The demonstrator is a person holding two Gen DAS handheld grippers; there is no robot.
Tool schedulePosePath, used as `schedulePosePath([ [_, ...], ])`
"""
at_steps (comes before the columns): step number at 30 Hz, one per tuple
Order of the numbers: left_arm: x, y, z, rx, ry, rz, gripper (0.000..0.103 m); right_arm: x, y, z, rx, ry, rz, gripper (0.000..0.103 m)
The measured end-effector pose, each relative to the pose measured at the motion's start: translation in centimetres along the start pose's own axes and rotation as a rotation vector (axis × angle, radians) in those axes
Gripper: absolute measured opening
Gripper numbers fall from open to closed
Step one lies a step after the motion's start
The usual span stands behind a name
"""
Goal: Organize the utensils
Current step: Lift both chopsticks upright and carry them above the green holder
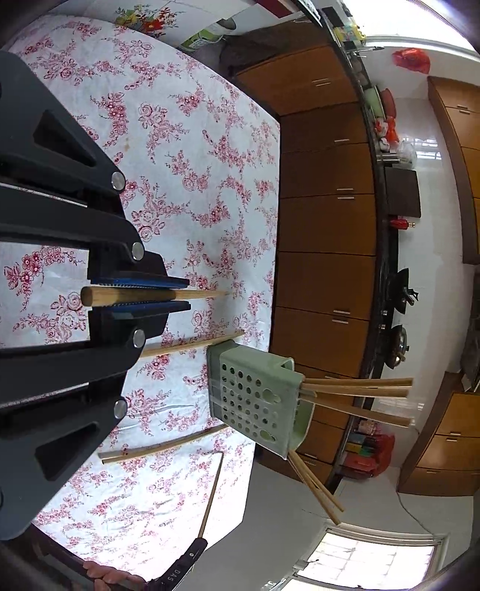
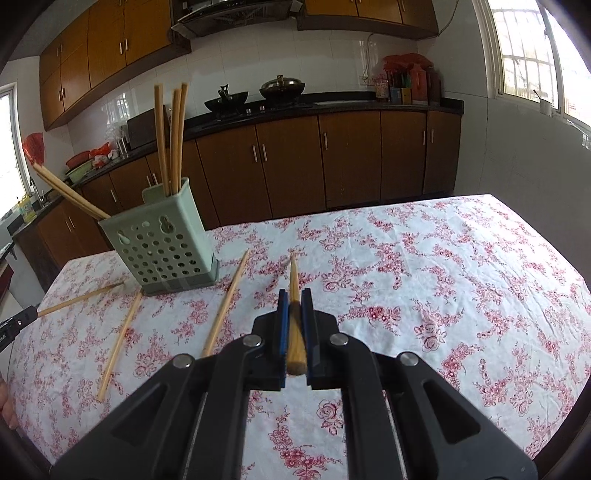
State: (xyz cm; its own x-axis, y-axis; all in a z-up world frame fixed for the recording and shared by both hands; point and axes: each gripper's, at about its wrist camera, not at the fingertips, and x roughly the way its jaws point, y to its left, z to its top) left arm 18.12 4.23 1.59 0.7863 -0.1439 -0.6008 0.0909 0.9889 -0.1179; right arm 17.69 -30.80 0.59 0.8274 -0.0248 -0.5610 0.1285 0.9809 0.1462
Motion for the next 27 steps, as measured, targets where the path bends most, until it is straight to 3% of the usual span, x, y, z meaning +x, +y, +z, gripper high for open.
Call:
schedulePosePath([
  [7,-2.4,0.0,2.3,-0.020,-0.090,-0.013,0.007,-2.2,-0.4,2.5,0.023,-0.098,0.008,0.008],
  [17,-3.7,-0.3,3.9,0.004,-0.147,-0.013,0.007,-3.7,0.1,4.2,0.006,-0.154,0.023,0.008],
  [27,-7.4,-3.7,6.7,0.069,-0.227,-0.099,0.007,-7.9,1.8,8.1,0.006,-0.226,0.149,0.008],
])
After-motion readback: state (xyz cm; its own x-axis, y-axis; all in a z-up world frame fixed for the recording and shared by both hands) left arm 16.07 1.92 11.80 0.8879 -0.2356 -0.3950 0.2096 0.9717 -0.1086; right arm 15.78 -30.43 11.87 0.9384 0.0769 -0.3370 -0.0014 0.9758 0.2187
